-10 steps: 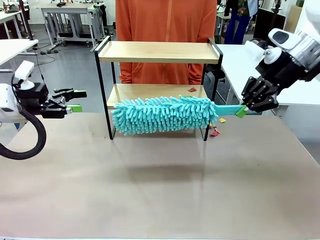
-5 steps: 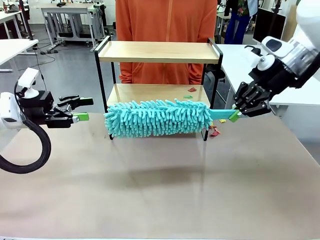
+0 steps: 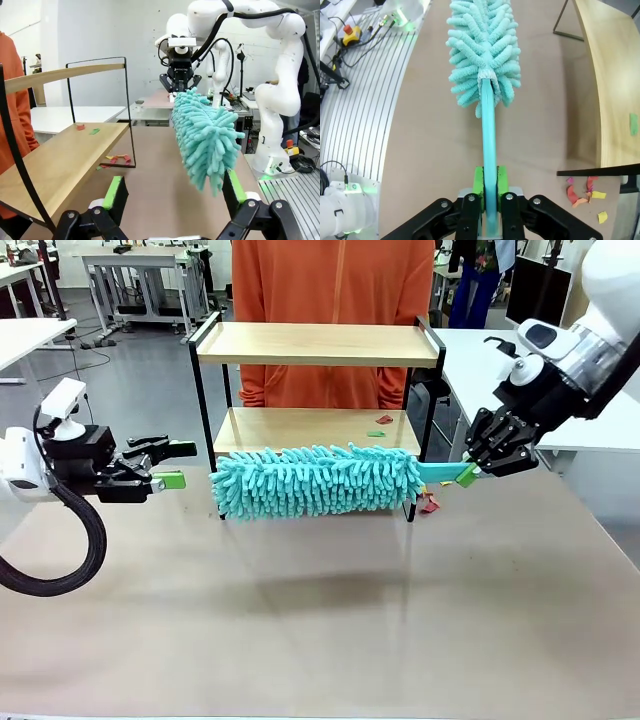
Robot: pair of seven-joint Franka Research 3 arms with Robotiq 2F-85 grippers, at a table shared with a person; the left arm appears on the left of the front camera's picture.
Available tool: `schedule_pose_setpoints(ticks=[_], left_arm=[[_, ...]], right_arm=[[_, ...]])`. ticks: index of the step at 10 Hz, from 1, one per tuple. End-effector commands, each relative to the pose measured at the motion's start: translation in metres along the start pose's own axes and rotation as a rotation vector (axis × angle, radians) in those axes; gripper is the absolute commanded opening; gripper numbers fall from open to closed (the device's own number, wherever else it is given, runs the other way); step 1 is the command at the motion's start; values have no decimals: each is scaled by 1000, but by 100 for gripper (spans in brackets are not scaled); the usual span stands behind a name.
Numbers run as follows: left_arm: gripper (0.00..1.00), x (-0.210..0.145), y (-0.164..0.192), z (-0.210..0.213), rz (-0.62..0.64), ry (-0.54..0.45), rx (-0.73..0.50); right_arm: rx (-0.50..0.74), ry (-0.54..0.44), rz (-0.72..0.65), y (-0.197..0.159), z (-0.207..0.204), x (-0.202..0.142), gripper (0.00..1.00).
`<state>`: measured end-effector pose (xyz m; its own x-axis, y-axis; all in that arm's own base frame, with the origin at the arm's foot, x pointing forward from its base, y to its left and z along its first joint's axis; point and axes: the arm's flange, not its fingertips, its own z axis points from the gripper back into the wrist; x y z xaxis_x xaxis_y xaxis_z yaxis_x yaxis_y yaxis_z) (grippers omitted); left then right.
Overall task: Clean the shelf.
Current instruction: Hand the Duster back to the human.
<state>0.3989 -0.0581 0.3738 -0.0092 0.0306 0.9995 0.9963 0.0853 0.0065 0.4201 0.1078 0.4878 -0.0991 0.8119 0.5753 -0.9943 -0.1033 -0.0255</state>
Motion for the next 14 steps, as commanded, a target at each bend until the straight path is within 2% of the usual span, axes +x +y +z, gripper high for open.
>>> schedule_pose_setpoints(ticks=[1, 5, 10, 14], left_arm=[[100, 1, 0, 0, -2, 0, -1], [100, 4, -43, -38, -12, 39, 22], [100, -8, -53, -70, 38, 59, -5], [100, -19, -48, -96, 63, -9, -20]], right_arm=[[-6, -14, 0, 3, 3, 1, 13], [-6, -14, 0, 3, 3, 1, 13], [-6, -14, 0, 3, 3, 1, 13], [-6, -14, 0, 3, 3, 1, 13]])
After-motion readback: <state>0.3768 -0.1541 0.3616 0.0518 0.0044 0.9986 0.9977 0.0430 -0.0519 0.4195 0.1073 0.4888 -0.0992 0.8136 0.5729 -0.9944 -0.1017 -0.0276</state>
